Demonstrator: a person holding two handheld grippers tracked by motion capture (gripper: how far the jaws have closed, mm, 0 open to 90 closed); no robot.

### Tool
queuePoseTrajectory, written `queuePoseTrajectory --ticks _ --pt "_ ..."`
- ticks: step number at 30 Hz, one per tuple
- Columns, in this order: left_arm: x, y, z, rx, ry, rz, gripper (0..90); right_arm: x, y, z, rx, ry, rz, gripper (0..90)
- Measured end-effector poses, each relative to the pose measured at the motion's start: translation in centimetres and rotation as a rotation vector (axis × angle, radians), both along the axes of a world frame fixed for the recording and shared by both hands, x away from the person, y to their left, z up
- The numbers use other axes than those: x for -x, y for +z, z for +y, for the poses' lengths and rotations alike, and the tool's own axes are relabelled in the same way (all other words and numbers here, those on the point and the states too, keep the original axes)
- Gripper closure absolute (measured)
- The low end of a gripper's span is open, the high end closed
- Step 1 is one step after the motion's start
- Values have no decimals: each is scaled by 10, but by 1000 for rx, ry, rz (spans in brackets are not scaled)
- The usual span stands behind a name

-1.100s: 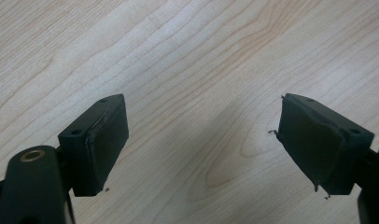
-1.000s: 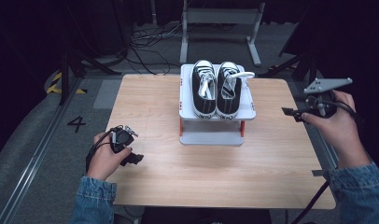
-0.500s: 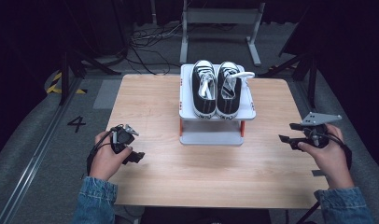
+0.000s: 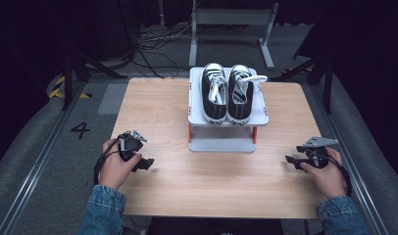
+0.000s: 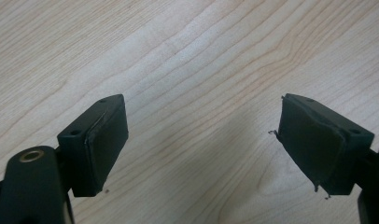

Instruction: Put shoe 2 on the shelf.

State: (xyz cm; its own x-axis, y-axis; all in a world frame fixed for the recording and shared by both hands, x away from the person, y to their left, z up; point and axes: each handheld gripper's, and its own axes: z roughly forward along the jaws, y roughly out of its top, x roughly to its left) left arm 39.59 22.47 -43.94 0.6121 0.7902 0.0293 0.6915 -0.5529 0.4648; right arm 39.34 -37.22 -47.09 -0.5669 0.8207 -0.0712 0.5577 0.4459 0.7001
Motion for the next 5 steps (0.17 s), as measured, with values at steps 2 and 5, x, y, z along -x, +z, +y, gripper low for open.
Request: queuePoseTrajectory --ticks 2,5 --pt "0 -2 0 -1 3 4 168 -1 -6 -4 -6 -18 10 339" --pt "0 -2 2 -2 6 4 168 -1 -9 -7 -42 -23 10 326"
